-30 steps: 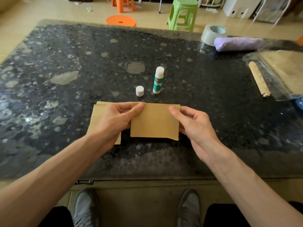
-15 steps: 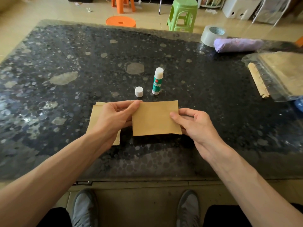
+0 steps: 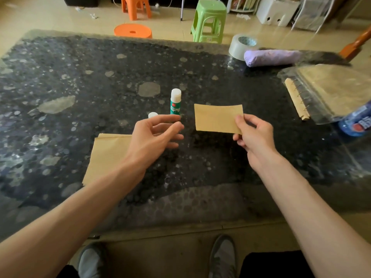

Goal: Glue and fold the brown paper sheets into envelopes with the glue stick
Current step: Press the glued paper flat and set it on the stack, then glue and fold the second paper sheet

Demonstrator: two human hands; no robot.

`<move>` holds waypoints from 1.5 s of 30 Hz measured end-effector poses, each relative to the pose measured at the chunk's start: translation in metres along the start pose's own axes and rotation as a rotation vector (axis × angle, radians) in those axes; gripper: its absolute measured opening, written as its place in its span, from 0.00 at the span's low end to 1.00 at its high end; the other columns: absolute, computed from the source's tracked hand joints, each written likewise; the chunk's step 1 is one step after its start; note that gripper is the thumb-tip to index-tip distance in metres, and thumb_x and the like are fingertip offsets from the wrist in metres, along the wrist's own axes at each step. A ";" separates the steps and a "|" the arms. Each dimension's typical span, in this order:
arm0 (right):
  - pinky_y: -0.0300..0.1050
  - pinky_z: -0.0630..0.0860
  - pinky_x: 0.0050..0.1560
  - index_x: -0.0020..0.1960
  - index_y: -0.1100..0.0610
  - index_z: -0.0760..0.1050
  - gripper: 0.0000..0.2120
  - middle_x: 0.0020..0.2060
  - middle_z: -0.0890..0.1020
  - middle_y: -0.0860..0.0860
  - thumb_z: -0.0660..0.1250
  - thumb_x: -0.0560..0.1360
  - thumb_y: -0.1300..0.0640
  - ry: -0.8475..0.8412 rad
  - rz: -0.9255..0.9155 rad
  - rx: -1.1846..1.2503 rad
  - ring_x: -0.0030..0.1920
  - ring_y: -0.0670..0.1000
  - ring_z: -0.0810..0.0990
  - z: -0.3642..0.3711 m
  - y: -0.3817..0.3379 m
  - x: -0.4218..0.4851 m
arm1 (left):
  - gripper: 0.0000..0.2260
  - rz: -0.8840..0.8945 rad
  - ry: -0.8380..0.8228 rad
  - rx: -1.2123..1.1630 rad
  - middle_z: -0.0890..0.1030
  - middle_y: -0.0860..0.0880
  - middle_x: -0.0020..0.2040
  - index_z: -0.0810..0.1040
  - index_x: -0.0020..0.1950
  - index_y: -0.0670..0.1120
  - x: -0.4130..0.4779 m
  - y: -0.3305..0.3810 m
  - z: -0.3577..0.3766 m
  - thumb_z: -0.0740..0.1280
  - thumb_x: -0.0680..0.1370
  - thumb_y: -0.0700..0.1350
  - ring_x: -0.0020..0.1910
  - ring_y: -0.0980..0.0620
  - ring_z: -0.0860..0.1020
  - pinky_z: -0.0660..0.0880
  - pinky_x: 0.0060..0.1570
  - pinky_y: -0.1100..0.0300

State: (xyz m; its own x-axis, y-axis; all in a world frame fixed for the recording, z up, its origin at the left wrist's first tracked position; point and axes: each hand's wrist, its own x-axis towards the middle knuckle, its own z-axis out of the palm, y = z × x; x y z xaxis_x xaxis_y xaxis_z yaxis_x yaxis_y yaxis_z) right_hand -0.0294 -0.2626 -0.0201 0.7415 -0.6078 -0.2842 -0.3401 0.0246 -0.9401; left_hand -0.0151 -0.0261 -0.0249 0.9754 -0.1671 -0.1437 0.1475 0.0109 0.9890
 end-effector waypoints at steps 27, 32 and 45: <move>0.43 0.79 0.54 0.69 0.47 0.74 0.30 0.57 0.72 0.48 0.80 0.71 0.42 -0.061 -0.515 -0.593 0.53 0.51 0.81 0.003 0.017 0.036 | 0.12 0.282 0.004 0.475 0.87 0.54 0.46 0.85 0.58 0.51 0.011 -0.017 -0.004 0.78 0.76 0.45 0.45 0.56 0.85 0.83 0.50 0.60; 0.33 0.78 0.44 0.65 0.46 0.77 0.24 0.55 0.76 0.46 0.77 0.73 0.40 -0.137 -0.598 -0.563 0.42 0.46 0.82 0.031 0.020 -0.003 | 0.10 0.296 0.070 0.450 0.87 0.53 0.47 0.85 0.58 0.51 -0.009 -0.006 -0.047 0.76 0.78 0.44 0.46 0.54 0.85 0.80 0.47 0.63; 0.51 0.72 0.65 0.68 0.50 0.79 0.30 0.65 0.78 0.47 0.73 0.73 0.34 -0.701 -1.081 -0.808 0.68 0.49 0.73 0.130 0.062 -0.127 | 0.08 0.226 0.295 0.432 0.87 0.52 0.50 0.84 0.60 0.52 -0.035 0.014 -0.139 0.71 0.81 0.45 0.46 0.55 0.86 0.83 0.54 0.47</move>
State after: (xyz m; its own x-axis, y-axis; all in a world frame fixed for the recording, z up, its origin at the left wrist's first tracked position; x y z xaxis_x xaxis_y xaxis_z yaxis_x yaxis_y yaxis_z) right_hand -0.0696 -0.0812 -0.0666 0.8719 0.4450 0.2042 0.4866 -0.7408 -0.4631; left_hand -0.0241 0.1165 -0.0110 0.9886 0.0751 0.1307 -0.0902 -0.4004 0.9119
